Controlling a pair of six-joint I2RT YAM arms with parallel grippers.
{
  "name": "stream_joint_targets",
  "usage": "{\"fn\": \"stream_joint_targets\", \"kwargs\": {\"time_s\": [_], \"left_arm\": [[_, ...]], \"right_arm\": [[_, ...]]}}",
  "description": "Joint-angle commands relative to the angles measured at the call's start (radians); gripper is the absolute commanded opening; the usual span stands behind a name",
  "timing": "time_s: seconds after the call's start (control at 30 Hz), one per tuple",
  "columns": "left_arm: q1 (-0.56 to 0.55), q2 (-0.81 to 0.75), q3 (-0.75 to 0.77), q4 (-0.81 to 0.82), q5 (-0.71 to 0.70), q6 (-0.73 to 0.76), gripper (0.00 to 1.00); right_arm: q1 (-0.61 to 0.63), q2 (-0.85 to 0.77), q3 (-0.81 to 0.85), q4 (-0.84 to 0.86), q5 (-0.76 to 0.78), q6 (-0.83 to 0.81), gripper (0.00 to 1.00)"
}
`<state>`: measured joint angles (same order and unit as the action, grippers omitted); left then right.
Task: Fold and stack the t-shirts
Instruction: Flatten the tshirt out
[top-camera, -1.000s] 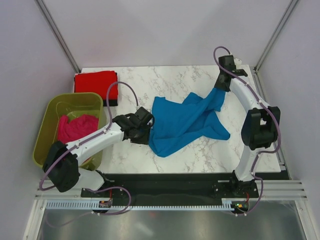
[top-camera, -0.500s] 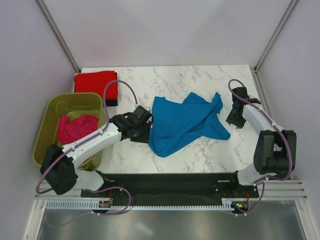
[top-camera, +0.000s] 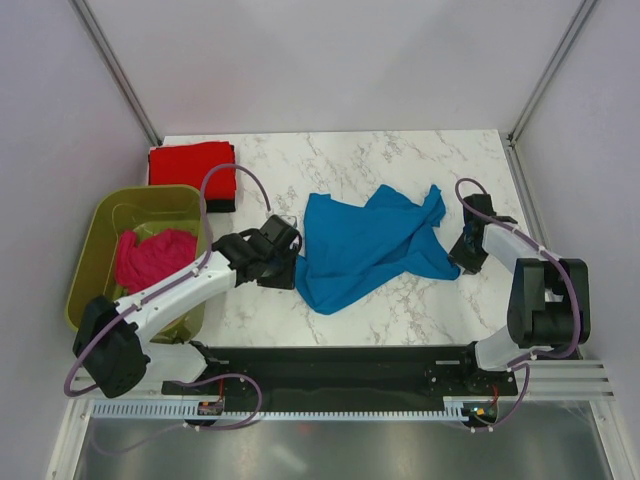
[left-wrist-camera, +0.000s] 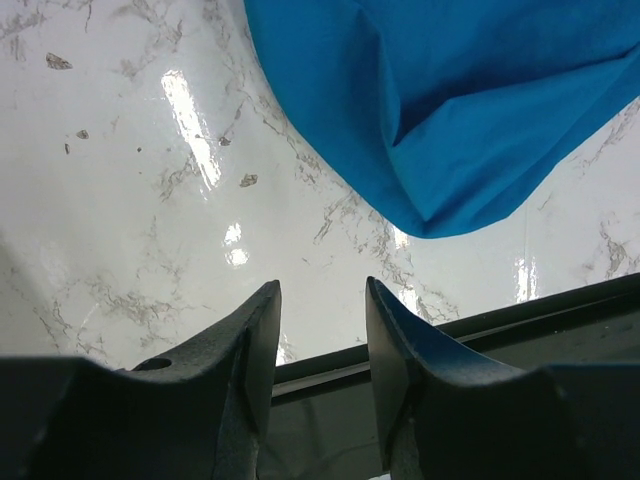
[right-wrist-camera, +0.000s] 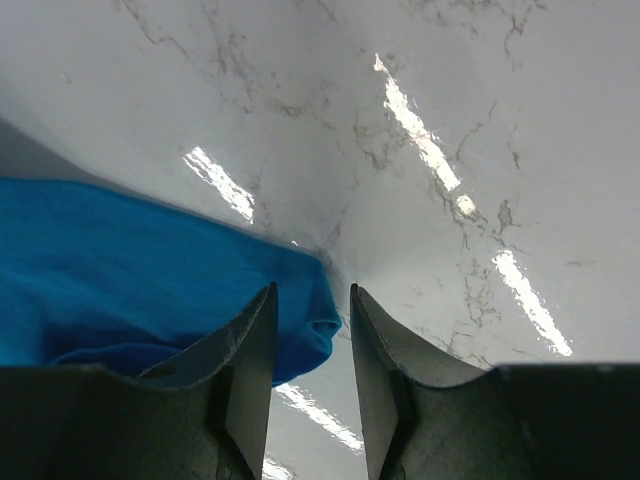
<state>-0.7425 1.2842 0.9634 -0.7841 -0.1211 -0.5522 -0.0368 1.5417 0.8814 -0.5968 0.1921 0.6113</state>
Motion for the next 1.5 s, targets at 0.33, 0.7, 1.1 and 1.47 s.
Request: {"fn": "stream_joint_targets", "kwargs": {"time_s": [0.33,0.7,1.1,1.47], "left_arm": [[0.044,-0.005,0.07,0.014,0.014,0.037,0.52],[0.302,0.213,0.159,0.155,0.271,0.055,0.51],[0.304,0.481,0.304,0.154,0.215,0.069,0.48],[0.304,0.584,0.431,0.102,0.137,0.109,0.03]], "right_arm": [[-0.012,-0.08,-0.068,0.058,0.092,0.024,0.04],[-0.012,-0.351,-0.105,-0.024,0.086,0.051,0.0],[-0.012,-0.469,-0.17,0.015,-0.009,0.027,0.0],[-0.012,-0.442,-0.179,0.04,0.006,0.011,0.0]]}}
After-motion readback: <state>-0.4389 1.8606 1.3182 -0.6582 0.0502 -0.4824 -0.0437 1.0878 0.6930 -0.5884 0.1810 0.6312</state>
